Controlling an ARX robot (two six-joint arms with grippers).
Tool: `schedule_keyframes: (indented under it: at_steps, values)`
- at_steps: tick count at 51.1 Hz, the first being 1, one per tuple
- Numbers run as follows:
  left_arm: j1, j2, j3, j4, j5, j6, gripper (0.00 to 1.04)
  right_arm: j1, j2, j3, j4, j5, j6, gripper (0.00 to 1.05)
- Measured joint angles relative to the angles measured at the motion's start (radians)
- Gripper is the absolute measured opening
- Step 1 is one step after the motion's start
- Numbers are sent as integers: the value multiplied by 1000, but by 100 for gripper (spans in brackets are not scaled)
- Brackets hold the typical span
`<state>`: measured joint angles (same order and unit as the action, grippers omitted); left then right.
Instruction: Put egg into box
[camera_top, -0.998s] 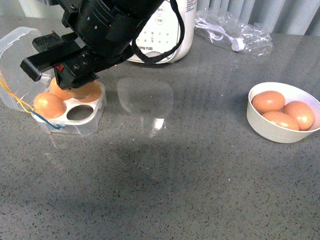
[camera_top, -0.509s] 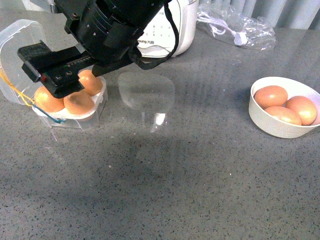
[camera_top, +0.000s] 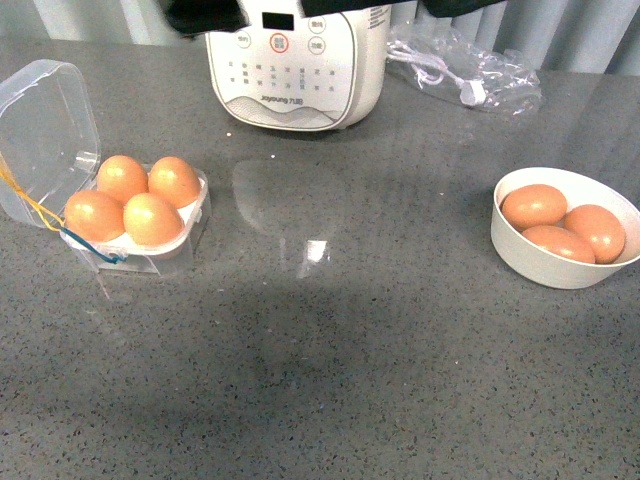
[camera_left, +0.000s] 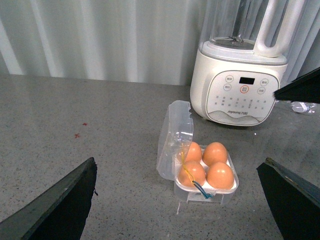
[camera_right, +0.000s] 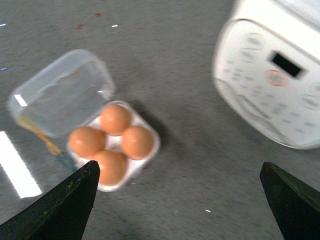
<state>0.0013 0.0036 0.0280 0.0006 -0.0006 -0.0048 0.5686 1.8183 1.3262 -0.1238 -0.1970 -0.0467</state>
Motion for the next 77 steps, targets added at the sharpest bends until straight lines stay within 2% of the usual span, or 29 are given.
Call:
schedule_keyframes:
  at_steps: [4, 7, 10, 12, 15, 18, 23, 27, 31, 43, 56, 59, 62, 68, 77]
  values:
    - [0, 0, 0, 0, 0, 0, 98, -34, -74, -108, 92, 84, 17, 97]
    - [0, 0, 0, 0, -1, 0, 98, -49, -135, -287, 421, 366, 27, 87]
    - [0, 0, 0, 0, 1, 0, 98, -80, -196, -466, 727, 584, 31, 74]
    - [0, 0, 0, 0, 0, 0, 98, -110, -246, -573, 874, 630, 34, 65]
    - [0, 0, 0, 0, -1, 0, 98, -149, -312, -678, 977, 613, 36, 55]
    - [0, 0, 0, 0, 0, 0, 98, -177, -364, -746, 1011, 588, 36, 46]
    - [0, 0, 0, 0, 0, 0, 98, -217, -436, -845, 1031, 541, 36, 32]
    - [0, 0, 0, 0, -1, 0, 98, -263, -508, -946, 1038, 495, 36, 14]
    - [0, 0, 0, 0, 0, 0, 98, -296, -566, -1007, 1038, 454, 35, 3]
    - [0, 0, 0, 0, 0, 0, 98, -405, -788, -1171, 984, 351, 36, 3]
    - [0, 0, 0, 0, 0, 0, 98, -465, -967, -1249, 881, 295, 36, 3]
    - [0, 0, 0, 0, 0, 0, 98, -477, -974, -1278, 923, 282, 36, 3]
    - [0, 0, 0, 0, 0, 0, 98, -533, -1004, -1301, 897, 208, 36, 3]
    - [0, 0, 0, 0, 0, 0, 98, -564, -1077, -1316, 832, 204, 36, 3]
    - [0, 0, 0, 0, 0, 0, 98, -566, -1189, -1319, 737, 198, 36, 3]
